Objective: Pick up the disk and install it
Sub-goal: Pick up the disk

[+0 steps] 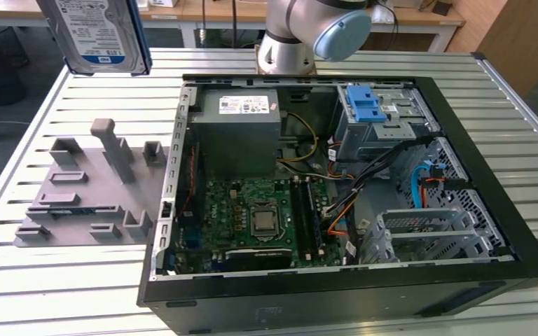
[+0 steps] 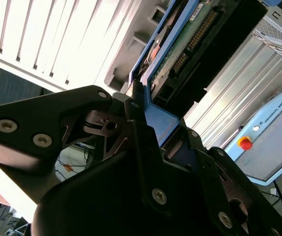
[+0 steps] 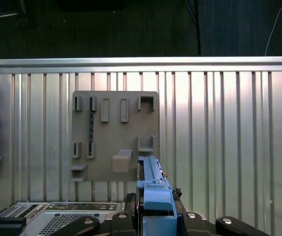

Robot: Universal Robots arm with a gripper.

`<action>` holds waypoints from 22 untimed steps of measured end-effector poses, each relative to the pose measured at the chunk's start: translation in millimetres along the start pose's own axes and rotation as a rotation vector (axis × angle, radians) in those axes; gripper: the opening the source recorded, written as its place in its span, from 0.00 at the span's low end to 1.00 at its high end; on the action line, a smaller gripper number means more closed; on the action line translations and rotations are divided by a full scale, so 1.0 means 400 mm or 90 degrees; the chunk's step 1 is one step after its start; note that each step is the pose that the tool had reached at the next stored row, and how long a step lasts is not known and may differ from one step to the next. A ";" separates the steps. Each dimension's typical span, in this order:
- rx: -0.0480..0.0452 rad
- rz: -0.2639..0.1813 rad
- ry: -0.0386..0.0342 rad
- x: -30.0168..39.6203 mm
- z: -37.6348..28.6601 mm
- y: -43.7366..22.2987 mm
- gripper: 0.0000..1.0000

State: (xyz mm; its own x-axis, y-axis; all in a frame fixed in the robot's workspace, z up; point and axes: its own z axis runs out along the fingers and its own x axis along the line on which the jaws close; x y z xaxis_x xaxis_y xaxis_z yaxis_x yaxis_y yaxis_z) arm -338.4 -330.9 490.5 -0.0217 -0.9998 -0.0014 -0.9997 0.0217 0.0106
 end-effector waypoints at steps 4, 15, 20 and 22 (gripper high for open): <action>-0.0001 0.000 0.0000 0.000 0.000 -0.004 0.36; 0.0000 0.000 0.0000 -0.001 0.000 -0.019 0.36; 0.0000 0.000 0.0000 -0.001 0.000 -0.024 0.36; 0.0000 0.000 0.0000 -0.001 0.000 -0.025 0.36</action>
State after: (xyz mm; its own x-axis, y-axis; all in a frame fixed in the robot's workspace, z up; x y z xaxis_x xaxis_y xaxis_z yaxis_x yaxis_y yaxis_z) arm -328.3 -330.9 490.6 -0.0217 -0.9998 -0.0014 -0.9997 0.0217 0.0106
